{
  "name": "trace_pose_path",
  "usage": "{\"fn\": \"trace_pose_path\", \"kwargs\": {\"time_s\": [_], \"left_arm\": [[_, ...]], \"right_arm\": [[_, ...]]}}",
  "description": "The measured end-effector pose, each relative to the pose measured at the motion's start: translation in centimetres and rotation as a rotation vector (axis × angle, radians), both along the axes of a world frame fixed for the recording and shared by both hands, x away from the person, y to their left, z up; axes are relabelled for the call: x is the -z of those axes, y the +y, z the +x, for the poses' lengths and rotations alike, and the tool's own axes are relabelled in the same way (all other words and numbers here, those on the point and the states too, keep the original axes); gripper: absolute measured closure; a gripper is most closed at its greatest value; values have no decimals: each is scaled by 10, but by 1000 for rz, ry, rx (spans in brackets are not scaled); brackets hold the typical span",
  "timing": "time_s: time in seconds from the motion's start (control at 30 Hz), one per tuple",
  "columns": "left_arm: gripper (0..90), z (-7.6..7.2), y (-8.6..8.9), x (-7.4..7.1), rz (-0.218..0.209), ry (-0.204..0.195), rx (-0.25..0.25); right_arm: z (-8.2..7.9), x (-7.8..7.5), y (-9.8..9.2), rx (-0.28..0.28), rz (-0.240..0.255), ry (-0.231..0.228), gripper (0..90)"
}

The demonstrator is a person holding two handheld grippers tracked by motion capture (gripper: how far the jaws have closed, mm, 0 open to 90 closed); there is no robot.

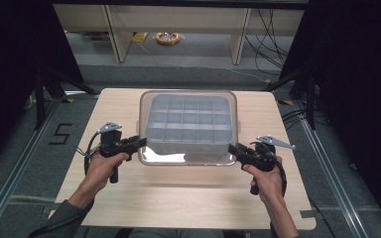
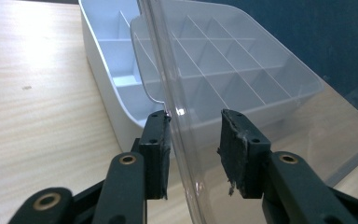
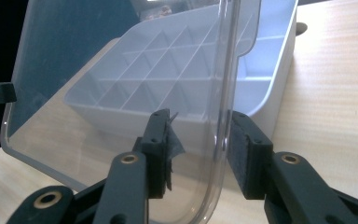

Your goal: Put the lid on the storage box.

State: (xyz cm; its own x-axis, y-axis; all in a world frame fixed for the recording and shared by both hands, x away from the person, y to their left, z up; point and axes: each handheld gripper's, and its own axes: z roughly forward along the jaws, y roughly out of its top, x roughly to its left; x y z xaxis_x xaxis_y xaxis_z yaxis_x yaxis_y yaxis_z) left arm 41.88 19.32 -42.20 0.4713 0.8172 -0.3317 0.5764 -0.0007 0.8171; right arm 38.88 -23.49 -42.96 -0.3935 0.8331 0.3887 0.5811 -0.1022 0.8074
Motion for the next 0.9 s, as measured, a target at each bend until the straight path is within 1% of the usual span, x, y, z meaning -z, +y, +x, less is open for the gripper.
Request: {"fn": "trace_pose_path", "kwargs": {"time_s": [0.03,0.07,0.1,0.13,0.17,0.2,0.27,0.33,0.37,0.4,0.43,0.47,0.5,0.53,0.6,0.63,0.67,0.7,0.73,0.77,0.8,0.83,0.87,0.9], "left_arm": [[621,3,-1,-2,7,0,-7],[621,6,-2,-2,9,-1,-12],[621,9,-2,-3,7,5,-12],[621,12,-3,-4,6,7,-14],[619,15,-4,-5,6,6,-19],[620,18,-5,-6,6,8,-19],[619,24,-7,-8,3,6,-26],[620,30,-9,-10,3,7,-34],[620,32,-10,-10,0,7,-36],[620,35,-11,-11,2,7,-34],[620,38,-12,-11,2,10,-41],[619,41,-12,-11,6,10,-43],[618,44,-13,-11,4,11,-47],[618,47,-13,-11,8,12,-50],[616,53,-14,-11,7,19,-56],[614,55,-14,-12,6,22,-63],[612,58,-14,-11,3,23,-67],[611,60,-14,-11,6,25,-72],[611,63,-14,-11,5,27,-76],[609,66,-14,-11,6,31,-83],[607,68,-14,-10,9,34,-85],[607,71,-14,-9,1,33,-93],[607,73,-14,-9,3,41,-96],[605,75,-14,-8,1,45,-102]], "right_arm": [[4,0,-1,-7,-13,-26,629],[7,-2,-1,-6,-14,-24,629],[10,-5,1,10,9,-2,629],[10,-5,1,10,9,-2,629],[15,-6,0,21,3,-8,629],[19,-7,-2,16,-11,-30,629],[21,-8,-2,25,-5,-21,629],[29,-10,-4,27,-27,-38,629],[29,-10,-4,27,-27,-38,629],[30,-12,-2,35,4,-17,629],[33,-13,-3,37,-17,-27,629],[36,-15,-1,57,4,-6,629],[41,-14,-3,45,-25,-30,629],[41,-14,-3,45,-25,-30,629],[46,-15,-2,52,-24,-21,629],[52,-13,-1,52,-24,-29,628],[52,-14,0,59,-13,-12,628],[55,-13,2,67,-15,-17,628],[55,-14,4,79,4,19,628],[59,-12,2,58,-23,-19,628],[61,-12,3,60,-23,-17,628],[61,-13,6,79,-19,7,628],[61,-13,6,79,-19,7,628],[63,-11,5,59,-22,-14,628]]}}
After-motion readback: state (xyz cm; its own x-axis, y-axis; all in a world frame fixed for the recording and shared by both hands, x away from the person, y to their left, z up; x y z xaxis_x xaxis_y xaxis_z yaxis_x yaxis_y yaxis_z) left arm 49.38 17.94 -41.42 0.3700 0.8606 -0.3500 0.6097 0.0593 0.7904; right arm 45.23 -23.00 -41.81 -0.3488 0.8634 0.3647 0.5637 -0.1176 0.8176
